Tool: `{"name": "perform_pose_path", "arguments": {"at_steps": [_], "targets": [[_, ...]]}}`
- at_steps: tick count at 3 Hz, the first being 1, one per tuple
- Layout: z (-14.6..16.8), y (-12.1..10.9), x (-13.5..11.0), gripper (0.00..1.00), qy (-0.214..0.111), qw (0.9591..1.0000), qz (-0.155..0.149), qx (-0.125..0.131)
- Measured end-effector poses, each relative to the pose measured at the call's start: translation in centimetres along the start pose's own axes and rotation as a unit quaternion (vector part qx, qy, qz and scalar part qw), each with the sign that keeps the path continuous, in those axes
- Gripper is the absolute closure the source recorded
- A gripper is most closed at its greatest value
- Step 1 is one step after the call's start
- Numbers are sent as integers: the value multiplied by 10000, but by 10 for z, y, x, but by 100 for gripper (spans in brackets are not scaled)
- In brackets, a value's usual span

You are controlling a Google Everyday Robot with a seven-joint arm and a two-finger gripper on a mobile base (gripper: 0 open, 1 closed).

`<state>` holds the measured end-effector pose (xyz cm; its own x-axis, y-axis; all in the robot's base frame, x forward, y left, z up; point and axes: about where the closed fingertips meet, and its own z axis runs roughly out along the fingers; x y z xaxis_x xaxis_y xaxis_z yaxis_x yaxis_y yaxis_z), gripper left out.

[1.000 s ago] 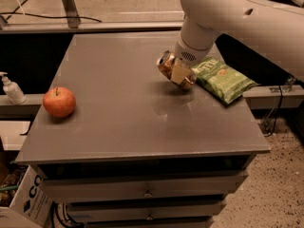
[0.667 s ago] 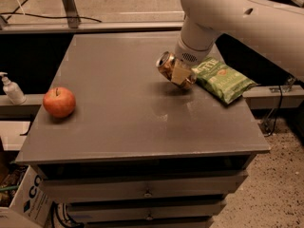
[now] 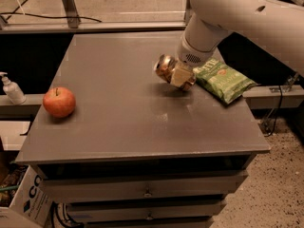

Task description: Knock orange can over

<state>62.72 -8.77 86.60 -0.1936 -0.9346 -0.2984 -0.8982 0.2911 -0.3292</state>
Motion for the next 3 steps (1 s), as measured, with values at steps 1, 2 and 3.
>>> {"name": "perform_pose_path", "arguments": {"at_steps": [1, 2, 3], "targets": [[-1, 4, -4, 0, -134, 9999, -53, -59], [-5, 6, -10, 0, -490, 9988, 24, -76], [-14, -2, -18, 0, -1378, 9904, 131, 62]]}}
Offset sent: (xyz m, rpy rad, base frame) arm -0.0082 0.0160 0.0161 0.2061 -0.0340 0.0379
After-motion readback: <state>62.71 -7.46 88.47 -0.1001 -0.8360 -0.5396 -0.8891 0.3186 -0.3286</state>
